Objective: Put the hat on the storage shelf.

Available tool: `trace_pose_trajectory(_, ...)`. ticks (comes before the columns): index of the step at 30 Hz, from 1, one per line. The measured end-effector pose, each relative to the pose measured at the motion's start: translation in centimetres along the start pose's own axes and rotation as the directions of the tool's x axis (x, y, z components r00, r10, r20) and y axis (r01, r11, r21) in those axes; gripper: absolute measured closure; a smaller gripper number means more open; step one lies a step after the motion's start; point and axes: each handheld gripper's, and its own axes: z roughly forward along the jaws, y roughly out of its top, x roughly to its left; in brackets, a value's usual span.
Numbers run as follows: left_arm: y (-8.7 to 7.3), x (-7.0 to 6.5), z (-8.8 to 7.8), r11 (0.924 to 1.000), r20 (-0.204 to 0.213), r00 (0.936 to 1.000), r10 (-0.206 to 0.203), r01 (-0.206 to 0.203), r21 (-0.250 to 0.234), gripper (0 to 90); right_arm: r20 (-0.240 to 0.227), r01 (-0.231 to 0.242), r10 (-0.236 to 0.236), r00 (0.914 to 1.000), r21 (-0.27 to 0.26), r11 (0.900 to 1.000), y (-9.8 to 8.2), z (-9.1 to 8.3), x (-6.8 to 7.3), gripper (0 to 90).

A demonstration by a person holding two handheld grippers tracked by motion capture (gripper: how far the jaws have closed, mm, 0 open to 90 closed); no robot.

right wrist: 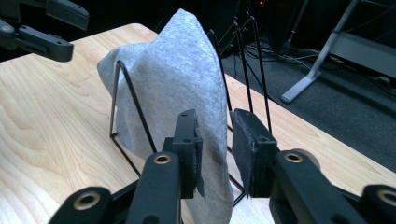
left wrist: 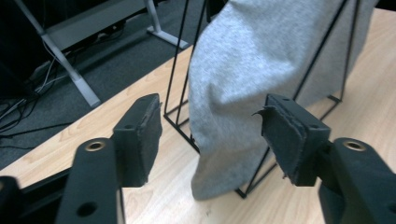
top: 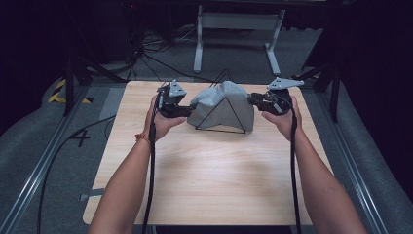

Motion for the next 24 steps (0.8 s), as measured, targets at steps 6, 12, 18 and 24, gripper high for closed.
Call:
trace_pose_trajectory(6, -1.3, -0.7, -1.6, 0.9991, 0.025, 0.9994, 0.025, -0.026, 0.033, 31.8, 0.008, 0.020, -0.020, 0.9998, -0.002, 1.000, -0.3, -1.3, 0.5, 65.1)
trace_pose_trajectory(12, -2.9, -1.3, -3.0, 0.9977, 0.044, 0.9984, 0.035, -0.037, 0.057, 28.9, 0.021, 0.033, -0.033, 0.9992, 0.008, 0.999, -1.1, -2.5, 0.8, 59.1)
trace_pose_trajectory(18, -4.9, -1.9, -4.8, 0.9946, 0.058, 0.9971, 0.049, -0.054, 0.089, 26.0, 0.041, 0.041, -0.041, 0.9983, 0.016, 0.999, -2.4, -4.4, 1.0, 50.8)
trace_pose_trajectory(24, -8.1, -3.0, -6.3, 0.9845, 0.063, 0.9942, 0.087, -0.095, 0.147, 24.3, 0.058, 0.054, -0.058, 0.9967, 0.057, 0.997, -5.2, -6.5, 2.0, 43.2)
